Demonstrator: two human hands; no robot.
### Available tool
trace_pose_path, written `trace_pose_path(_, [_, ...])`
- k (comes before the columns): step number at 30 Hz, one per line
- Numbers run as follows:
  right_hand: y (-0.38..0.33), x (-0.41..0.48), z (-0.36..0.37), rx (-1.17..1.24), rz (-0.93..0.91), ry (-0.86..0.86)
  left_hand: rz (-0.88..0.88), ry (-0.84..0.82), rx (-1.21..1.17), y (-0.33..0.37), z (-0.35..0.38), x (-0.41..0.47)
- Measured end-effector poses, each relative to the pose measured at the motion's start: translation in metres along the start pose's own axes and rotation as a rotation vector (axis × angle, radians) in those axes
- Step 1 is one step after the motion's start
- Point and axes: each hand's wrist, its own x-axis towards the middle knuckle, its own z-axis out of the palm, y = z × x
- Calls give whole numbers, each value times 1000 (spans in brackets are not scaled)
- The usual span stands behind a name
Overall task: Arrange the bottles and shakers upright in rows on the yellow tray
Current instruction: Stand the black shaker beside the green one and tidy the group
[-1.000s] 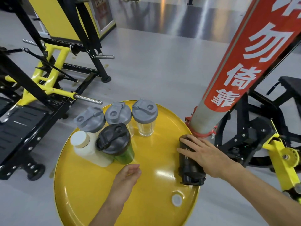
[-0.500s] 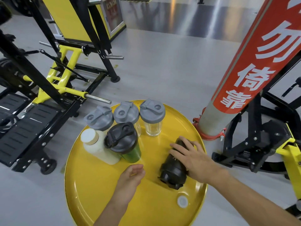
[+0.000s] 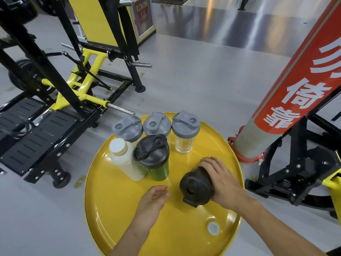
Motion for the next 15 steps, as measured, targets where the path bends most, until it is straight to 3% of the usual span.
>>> trace_pose_path(6, [-5, 2, 9, 395, 86, 160, 13, 25, -18, -5, -7, -2])
trace_pose_path(12, [-15, 6, 24, 570, 160, 186, 18, 39, -37, -10, -12, -1])
trace_pose_path(15, [-26, 12, 28, 845, 253, 224, 19, 43, -53, -12, -15, -2])
